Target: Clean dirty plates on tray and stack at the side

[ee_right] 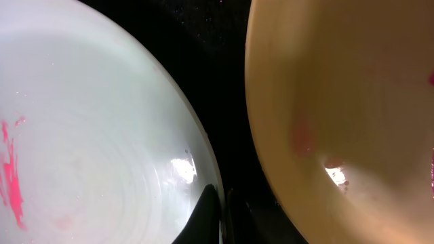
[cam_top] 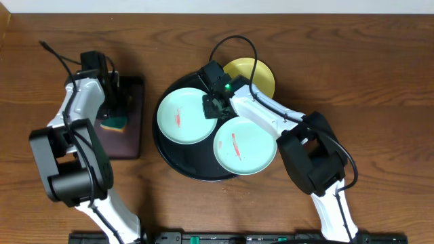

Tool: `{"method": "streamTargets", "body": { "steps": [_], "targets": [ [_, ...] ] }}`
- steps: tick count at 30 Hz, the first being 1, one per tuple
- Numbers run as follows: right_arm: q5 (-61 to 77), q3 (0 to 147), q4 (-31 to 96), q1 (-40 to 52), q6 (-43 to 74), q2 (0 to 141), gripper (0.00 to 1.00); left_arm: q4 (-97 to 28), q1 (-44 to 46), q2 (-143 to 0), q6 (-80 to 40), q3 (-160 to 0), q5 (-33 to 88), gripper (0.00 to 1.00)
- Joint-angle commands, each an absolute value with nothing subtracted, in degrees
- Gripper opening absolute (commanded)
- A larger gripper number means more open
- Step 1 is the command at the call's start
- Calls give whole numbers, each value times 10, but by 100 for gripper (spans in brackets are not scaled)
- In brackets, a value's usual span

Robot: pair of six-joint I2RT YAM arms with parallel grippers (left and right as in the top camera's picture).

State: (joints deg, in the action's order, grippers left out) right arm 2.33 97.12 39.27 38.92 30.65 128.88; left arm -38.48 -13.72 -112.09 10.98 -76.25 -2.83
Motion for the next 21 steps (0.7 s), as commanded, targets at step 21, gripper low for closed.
{"method": "streamTargets", "body": {
  "steps": [21],
  "targets": [
    [48, 968, 390, 395, 295, 1315, 1, -382, -138, -1158, 117, -752, -4, 7]
  ]
}}
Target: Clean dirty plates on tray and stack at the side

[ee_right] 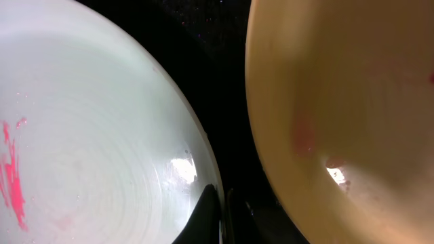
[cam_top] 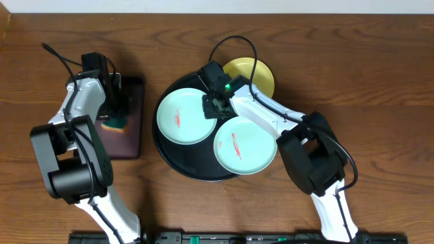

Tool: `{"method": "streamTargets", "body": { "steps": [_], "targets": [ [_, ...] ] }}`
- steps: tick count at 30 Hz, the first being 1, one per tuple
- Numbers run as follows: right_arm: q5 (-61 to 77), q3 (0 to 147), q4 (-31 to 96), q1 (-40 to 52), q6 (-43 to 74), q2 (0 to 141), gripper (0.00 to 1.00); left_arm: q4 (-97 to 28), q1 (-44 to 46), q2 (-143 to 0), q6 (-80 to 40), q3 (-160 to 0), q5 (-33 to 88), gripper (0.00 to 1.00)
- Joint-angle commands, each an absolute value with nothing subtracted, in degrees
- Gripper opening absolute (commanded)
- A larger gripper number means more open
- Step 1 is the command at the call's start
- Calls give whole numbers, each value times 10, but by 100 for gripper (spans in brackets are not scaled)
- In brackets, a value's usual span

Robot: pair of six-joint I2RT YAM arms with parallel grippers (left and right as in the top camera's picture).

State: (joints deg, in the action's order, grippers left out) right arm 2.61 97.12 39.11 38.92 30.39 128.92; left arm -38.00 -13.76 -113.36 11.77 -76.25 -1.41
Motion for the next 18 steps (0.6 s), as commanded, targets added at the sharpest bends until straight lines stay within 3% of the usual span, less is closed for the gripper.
{"method": "streamTargets", "body": {
  "steps": [1, 9, 18],
  "targets": [
    [48, 968, 391, 395, 295, 1315, 1, -382, -138, -1157, 117, -752, -4, 8],
    [46, 968, 390, 395, 295, 1315, 1, -390, -138, -1122, 86, -760, -5, 7],
    [46, 968, 390, 394, 295, 1315, 1, -453, -130, -966, 31, -783, 27, 7]
  ]
}}
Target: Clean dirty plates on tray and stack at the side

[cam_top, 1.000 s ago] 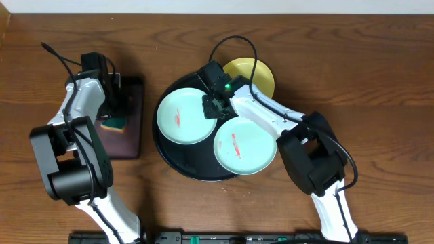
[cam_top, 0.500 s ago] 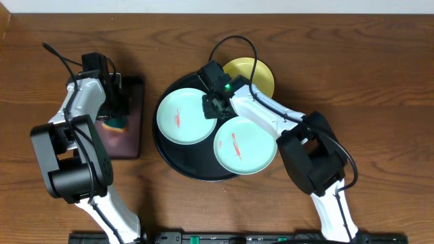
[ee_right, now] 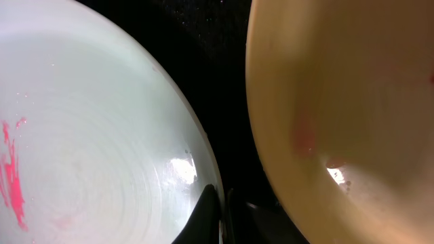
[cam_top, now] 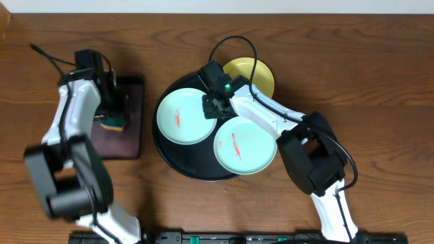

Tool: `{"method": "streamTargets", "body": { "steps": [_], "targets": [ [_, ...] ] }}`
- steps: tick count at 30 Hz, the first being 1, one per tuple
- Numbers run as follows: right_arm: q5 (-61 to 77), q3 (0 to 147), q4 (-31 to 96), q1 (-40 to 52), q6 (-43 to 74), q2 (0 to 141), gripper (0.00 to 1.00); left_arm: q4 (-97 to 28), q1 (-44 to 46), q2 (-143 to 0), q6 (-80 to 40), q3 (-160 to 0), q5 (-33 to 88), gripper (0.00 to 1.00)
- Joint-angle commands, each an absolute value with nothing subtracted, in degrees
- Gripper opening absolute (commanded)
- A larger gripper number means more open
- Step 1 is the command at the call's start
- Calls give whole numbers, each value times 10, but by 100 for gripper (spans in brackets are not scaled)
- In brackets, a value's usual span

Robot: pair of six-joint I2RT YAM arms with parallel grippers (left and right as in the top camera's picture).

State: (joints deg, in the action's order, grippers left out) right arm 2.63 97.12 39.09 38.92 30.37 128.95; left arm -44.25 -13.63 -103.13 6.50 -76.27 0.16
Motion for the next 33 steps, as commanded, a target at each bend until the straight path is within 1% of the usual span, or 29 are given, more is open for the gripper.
{"method": "streamTargets", "body": {
  "steps": [1, 5, 10, 14, 18, 23, 28, 30, 33],
  "targets": [
    [46, 968, 389, 394, 295, 1315, 1, -462, -126, -949, 15, -783, 35, 7],
    [46, 968, 389, 394, 295, 1315, 1, -502, -101, -916, -59, -780, 42, 7],
    [47, 968, 390, 393, 295, 1315, 1, -509, -41, -924, -99, -753, 73, 7],
    [48, 968, 391, 393, 295, 1315, 1, -474, 10, -943, -142, -715, 73, 7],
    [48, 968, 392, 393, 295, 1315, 1, -409, 50, -975, -170, -674, 68, 7],
    [48, 968, 393, 393, 295, 1315, 1, -352, 78, -1037, -171, -664, 66, 7],
    [48, 968, 393, 393, 295, 1315, 1, -342, 96, -1078, -170, -664, 78, 7],
    [48, 968, 393, 393, 295, 1315, 1, -342, 104, -1082, -148, -664, 117, 7],
    [48, 968, 392, 393, 295, 1315, 1, -336, 113, -1082, -63, -665, 222, 7]
  ]
}}
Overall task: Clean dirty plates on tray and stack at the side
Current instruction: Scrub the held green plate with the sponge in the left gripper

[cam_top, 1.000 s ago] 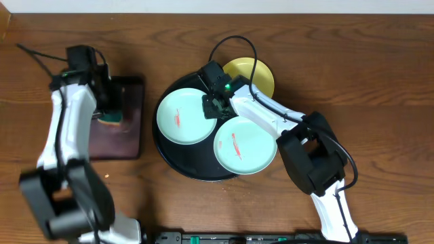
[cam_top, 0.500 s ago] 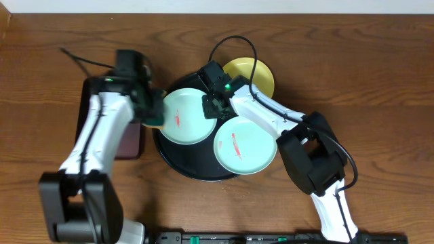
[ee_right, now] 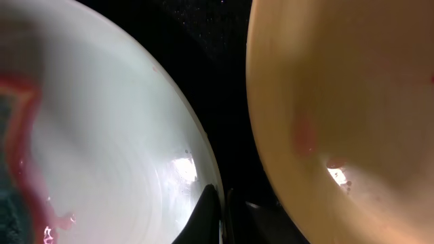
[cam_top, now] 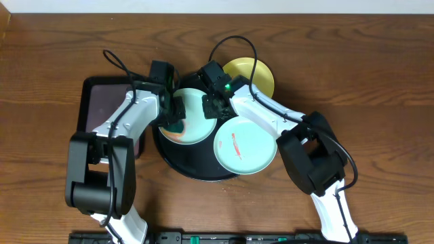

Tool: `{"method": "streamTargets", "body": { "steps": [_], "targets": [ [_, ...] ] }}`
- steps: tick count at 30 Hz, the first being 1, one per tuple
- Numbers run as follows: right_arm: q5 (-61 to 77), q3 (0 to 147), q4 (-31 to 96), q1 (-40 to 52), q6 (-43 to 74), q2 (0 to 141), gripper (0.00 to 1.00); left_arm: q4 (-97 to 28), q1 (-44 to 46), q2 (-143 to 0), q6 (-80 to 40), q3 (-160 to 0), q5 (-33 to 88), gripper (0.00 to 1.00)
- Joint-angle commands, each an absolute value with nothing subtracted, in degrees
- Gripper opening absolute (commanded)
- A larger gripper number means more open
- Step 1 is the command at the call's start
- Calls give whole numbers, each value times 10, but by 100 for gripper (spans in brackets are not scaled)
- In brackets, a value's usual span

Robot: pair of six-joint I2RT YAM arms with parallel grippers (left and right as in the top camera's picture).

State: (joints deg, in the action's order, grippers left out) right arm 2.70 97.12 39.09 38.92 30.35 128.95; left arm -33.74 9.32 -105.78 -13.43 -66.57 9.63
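Observation:
A round black tray (cam_top: 182, 164) holds two pale green plates. My right gripper (cam_top: 211, 106) is shut on the right rim of the left plate (cam_top: 196, 112); its dark fingertips (ee_right: 209, 215) pinch that rim (ee_right: 203, 163). My left gripper (cam_top: 170, 112) presses a green and orange sponge (cam_top: 175, 128) onto this plate. In the right wrist view the sponge (ee_right: 9, 203) shows at the left edge beside a smeared red stain (ee_right: 30, 169). The second plate (cam_top: 245, 144) carries a red streak. A yellow plate (cam_top: 255, 74) sits at the tray's back right.
A dark reddish mat (cam_top: 102, 105) lies left of the tray with nothing on it. Cables loop above the tray and the left arm. Bare wooden table (cam_top: 380, 88) surrounds everything.
My left gripper has moved with the sponge from the mat at the left onto the left green plate. The red streak there is now smeared. My right gripper keeps its hold.
My left gripper first stood at the sponge on the mat while my right gripper held the left plate's rim. It stayed there, then had the sponge at the mat's edge. Now the sponge is on the held plate.

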Motion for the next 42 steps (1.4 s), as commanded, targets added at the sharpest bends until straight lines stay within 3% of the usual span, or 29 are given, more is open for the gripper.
{"method": "streamTargets", "body": {
  "steps": [1, 7, 14, 16, 21, 30, 33, 36, 42],
  "targets": [
    [48, 968, 392, 393, 295, 1315, 1, -334, 114, -1082, -35, -665, 253, 7],
    [48, 968, 392, 393, 295, 1315, 1, -304, 108, -1082, -45, -665, 194, 7],
    [48, 968, 392, 393, 295, 1315, 1, -307, 103, -1082, -254, -665, -170, 7],
    [48, 968, 393, 393, 295, 1315, 1, -315, 103, -1082, -276, -665, -204, 7],
    [48, 968, 392, 393, 295, 1315, 1, -334, 108, -1082, -248, -665, -156, 7],
    [48, 968, 392, 393, 295, 1315, 1, -330, 115, -1081, 10, -667, 223, 7],
    [49, 968, 392, 393, 295, 1315, 1, -308, 113, -1081, 3, -667, 218, 7],
    [56, 968, 394, 393, 295, 1315, 1, -299, 102, -1081, -70, -680, 138, 7],
    [70, 968, 394, 392, 285, 1315, 1, -360, 59, -1044, -126, -751, 50, 7]
  ]
}}
